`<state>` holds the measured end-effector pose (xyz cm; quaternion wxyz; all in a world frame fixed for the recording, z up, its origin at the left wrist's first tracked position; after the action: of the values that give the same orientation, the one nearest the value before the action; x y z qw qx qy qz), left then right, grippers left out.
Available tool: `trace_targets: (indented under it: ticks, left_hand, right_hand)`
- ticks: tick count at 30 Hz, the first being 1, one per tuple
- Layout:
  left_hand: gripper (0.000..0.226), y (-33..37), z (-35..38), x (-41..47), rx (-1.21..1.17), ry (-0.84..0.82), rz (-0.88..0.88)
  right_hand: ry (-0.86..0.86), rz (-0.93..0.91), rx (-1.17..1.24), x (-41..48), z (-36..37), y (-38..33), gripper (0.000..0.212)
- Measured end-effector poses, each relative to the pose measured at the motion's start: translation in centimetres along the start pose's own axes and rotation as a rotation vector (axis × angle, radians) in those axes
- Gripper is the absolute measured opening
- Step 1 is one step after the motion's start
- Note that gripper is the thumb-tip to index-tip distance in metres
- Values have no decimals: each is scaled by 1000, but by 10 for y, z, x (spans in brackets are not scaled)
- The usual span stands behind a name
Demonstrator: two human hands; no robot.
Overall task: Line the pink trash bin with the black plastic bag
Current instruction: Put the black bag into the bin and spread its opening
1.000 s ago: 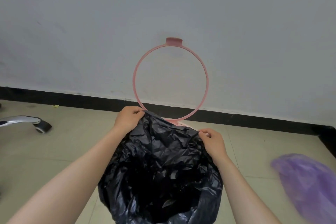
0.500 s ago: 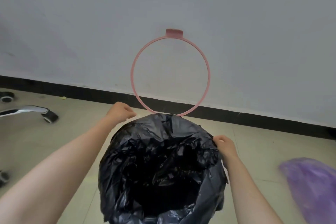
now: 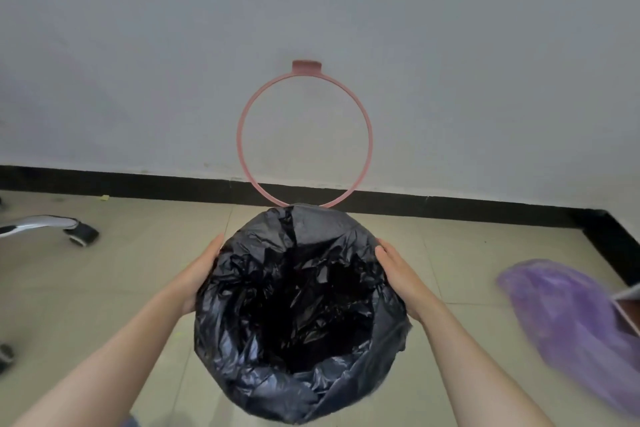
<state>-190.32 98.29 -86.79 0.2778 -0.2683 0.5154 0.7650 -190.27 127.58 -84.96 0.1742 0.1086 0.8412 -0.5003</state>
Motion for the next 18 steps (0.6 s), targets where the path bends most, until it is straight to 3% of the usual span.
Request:
trace_targets:
  ticks: [3,5,8,11,13,15,17,18]
  left_hand:
    - [58,17,-11,-8,41,110,130]
    - [49,36,-17,-20,262,255,342]
    - [68,49,0,-38,749,298,587]
    - [77,37,9,-29,1082,260,537]
    - [68,33,9,-23,1009,204,522]
    - [55,31,5,-20,743,165,481]
    - [55,26,-1,-18,554,175,408]
    - [62,25,-2,-22,638,230,411]
  right_hand:
    - [-21,197,368,-7,4,20,56]
    - [149,264,531,-11,-17,23,64]
    - [374,141,125,-27,-55,-6,51]
    - [177,-43,-155,-32,-36,-31,42]
    - [-14,2,-101,-35,-11,-20,47]
    - [-185,95,81,-36,6,2,53]
    - [-151,211,266,-37,-1,11,57]
    - [-48,223,229,-36,-13,12,57]
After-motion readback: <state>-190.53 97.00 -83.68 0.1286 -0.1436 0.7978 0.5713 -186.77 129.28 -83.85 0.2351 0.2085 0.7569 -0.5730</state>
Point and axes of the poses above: each hand's wrist, its own x-axis towards the middle knuckle, its own z-axis out of the palm, y = z × x, the point moved 8 cm from there along x, towards the middle knuckle, and after that the axes turned 12 degrees about -x, right-handed, at the moved point
